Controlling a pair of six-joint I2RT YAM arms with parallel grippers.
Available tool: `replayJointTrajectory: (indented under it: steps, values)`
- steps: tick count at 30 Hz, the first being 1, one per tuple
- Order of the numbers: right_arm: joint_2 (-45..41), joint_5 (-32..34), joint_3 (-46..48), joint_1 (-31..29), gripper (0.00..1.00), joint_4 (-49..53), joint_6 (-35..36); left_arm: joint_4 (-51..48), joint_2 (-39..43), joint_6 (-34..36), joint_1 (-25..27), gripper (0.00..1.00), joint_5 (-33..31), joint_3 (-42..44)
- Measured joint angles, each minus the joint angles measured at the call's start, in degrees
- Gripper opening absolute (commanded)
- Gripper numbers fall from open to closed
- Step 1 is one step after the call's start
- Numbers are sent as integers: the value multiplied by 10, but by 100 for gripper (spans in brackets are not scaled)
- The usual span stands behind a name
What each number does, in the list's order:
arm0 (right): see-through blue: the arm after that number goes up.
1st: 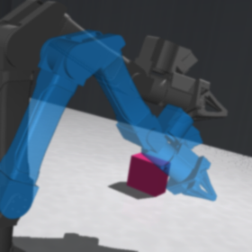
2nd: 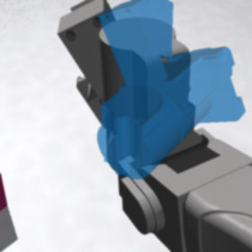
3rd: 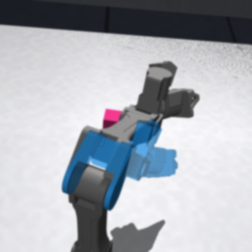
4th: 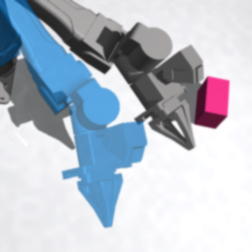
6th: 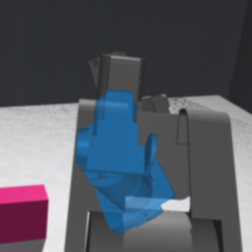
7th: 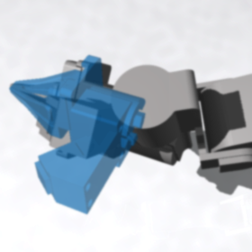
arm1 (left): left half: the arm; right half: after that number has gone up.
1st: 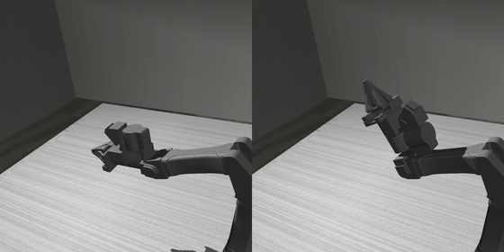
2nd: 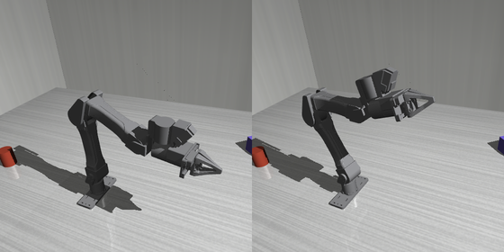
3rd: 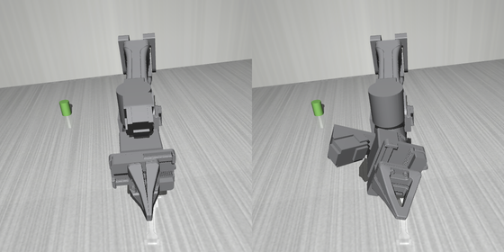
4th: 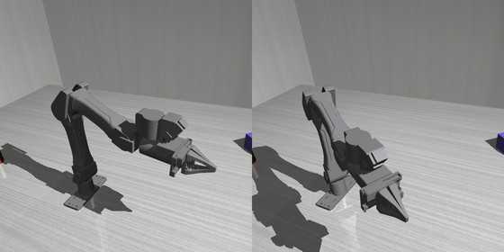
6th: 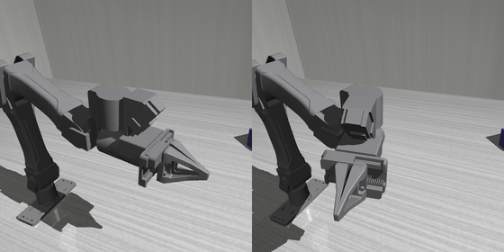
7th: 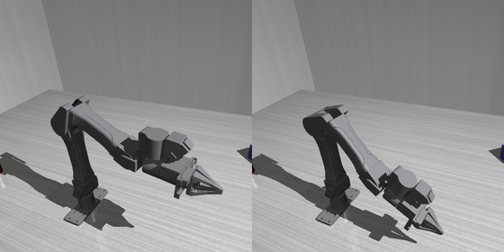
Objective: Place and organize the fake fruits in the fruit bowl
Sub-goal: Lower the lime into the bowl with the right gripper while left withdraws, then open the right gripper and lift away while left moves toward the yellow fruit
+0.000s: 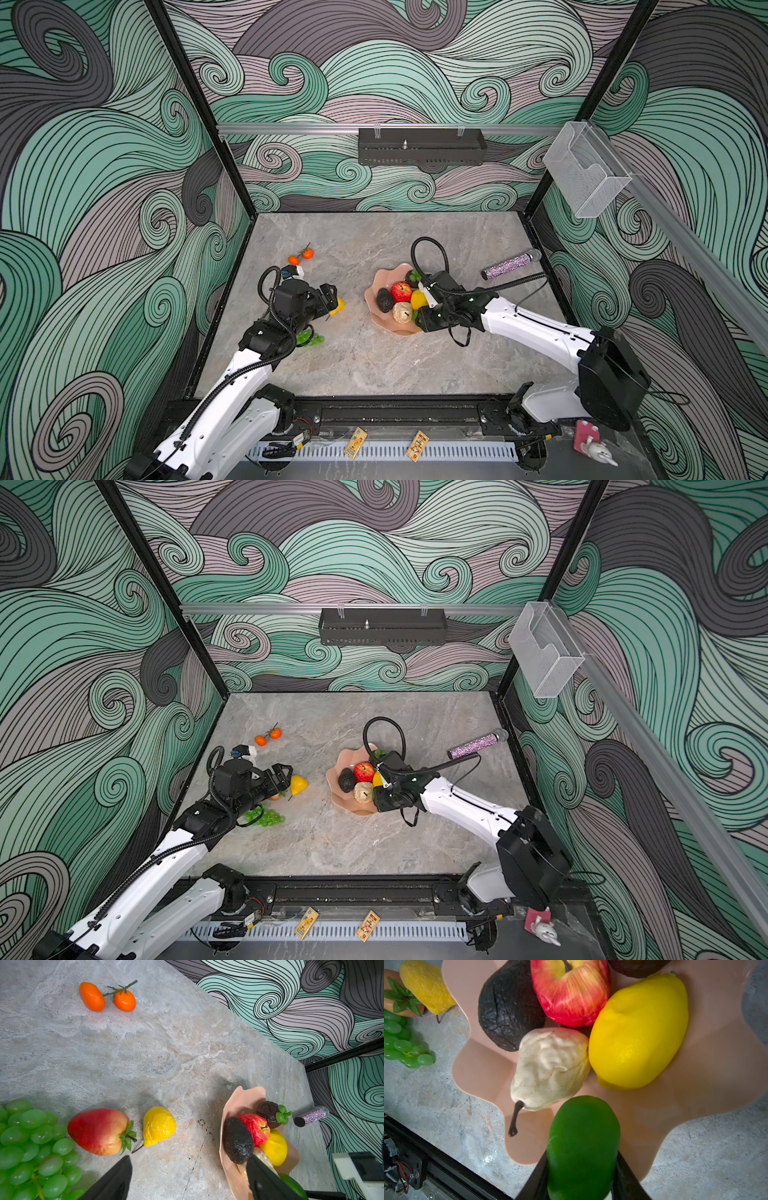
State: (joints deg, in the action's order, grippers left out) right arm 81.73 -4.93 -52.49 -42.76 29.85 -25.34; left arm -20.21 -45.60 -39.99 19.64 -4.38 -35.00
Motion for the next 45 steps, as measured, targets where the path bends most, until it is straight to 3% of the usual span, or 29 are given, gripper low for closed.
replayJointTrajectory:
  steps: [23,36,42,45]
  values:
    - [23,14,-13,0,52,7,12,0,1,0,-27,88,10,6]
    - [13,31,-15,0,55,17,14,0,-3,-1,-31,88,12,4]
    - [-24,49,-16,0,56,28,24,-3,-43,-2,-33,88,12,-25]
    - [-55,49,-16,0,65,30,29,-6,-89,-4,-36,88,12,-65]
